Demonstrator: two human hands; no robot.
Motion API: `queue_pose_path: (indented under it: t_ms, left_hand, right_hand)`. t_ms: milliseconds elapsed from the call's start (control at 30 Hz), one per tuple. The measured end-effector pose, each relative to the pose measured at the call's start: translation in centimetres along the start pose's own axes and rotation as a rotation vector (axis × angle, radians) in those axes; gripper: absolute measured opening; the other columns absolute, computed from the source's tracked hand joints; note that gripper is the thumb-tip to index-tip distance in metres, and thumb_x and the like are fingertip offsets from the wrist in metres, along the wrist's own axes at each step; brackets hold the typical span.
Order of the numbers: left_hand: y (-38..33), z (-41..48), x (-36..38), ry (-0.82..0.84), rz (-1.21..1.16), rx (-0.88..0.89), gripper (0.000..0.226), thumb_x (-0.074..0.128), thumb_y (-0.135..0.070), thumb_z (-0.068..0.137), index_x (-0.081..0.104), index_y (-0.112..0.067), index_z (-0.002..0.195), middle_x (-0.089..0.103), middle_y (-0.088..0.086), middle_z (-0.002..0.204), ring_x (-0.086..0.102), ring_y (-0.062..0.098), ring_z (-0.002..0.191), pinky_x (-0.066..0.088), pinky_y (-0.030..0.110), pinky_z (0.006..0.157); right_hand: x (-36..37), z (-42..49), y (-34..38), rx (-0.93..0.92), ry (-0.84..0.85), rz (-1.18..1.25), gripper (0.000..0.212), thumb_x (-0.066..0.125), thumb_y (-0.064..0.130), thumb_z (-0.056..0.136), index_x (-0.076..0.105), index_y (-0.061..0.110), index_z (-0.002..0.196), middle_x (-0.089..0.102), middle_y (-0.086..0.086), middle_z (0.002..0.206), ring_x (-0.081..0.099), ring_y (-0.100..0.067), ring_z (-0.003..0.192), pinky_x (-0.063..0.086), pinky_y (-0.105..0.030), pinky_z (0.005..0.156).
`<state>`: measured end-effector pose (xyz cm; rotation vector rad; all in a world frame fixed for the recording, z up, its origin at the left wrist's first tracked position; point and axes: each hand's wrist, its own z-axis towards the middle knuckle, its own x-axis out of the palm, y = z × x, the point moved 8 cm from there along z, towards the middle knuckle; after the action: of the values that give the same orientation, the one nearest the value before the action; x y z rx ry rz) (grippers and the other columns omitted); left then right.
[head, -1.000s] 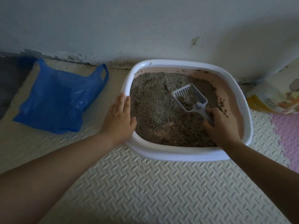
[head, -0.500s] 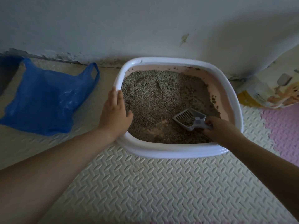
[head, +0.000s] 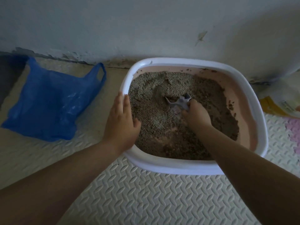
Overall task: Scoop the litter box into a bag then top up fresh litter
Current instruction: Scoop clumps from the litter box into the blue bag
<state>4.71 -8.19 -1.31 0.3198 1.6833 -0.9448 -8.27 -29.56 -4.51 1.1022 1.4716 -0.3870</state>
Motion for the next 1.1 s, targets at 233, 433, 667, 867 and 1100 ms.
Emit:
queue_pose_path:
  t_ms: [233,433,667,867,1100]
  left_hand:
    - [0.0,0.1,0.0,0.012,0.007,-0.003,0.074,0.043,-0.028,0.094,0.003,-0.007,0.152,-0.009,0.01,0.16,0.002,0.024,0.147,0.017,0.037,0.118]
    - [0.1,0.1,-0.1,0.025,0.013,-0.008,0.074,0.042,-0.03,0.095,0.001,-0.008,0.152,-0.011,0.008,0.159,0.001,0.024,0.147,0.016,0.036,0.118]
    - [-0.1,0.0,-0.3,0.032,0.046,-0.019,0.074,0.043,-0.03,0.095,0.001,-0.007,0.152,-0.01,0.01,0.159,0.002,0.027,0.147,0.016,0.037,0.118]
    - [0.0,0.0,-0.3,0.046,0.08,-0.028,0.075,0.042,-0.032,0.095,0.0,-0.007,0.152,-0.01,0.012,0.159,0.003,0.029,0.147,0.018,0.04,0.118]
    - [-0.1,0.1,-0.3,0.042,0.099,-0.026,0.075,0.042,-0.031,0.095,0.001,-0.007,0.152,-0.011,0.011,0.159,0.002,0.029,0.147,0.016,0.039,0.118]
  right_hand:
    - [0.9,-0.6,0.6,-0.024,-0.08,0.16,0.026,0.044,0.019,0.097,0.044,0.004,0.118,0.048,-0.016,0.119,0.047,-0.02,0.069,0.033,-0.03,0.051]
    - [-2.3,-3.7,-0.5,-0.195,-0.136,0.176,0.03,0.047,0.018,0.096,0.044,0.005,0.123,0.051,-0.012,0.114,0.049,-0.017,0.068,0.035,-0.032,0.051]
    - [-5.0,-7.6,-2.7,-0.247,-0.155,0.275,0.023,0.052,0.018,0.094,0.048,0.011,0.115,0.05,0.002,0.09,0.048,-0.009,0.07,0.04,-0.031,0.061]
    - [-7.0,-8.9,-4.9,-0.247,-0.235,0.186,0.024,0.054,0.017,0.092,0.051,0.013,0.115,0.051,0.006,0.087,0.048,0.002,0.07,0.036,-0.013,0.06]
    - [-9.3,-10.4,-8.7,-0.116,-0.279,0.33,0.022,0.053,0.016,0.094,0.05,0.019,0.116,0.06,0.0,0.095,0.057,-0.016,0.077,0.044,-0.027,0.064]
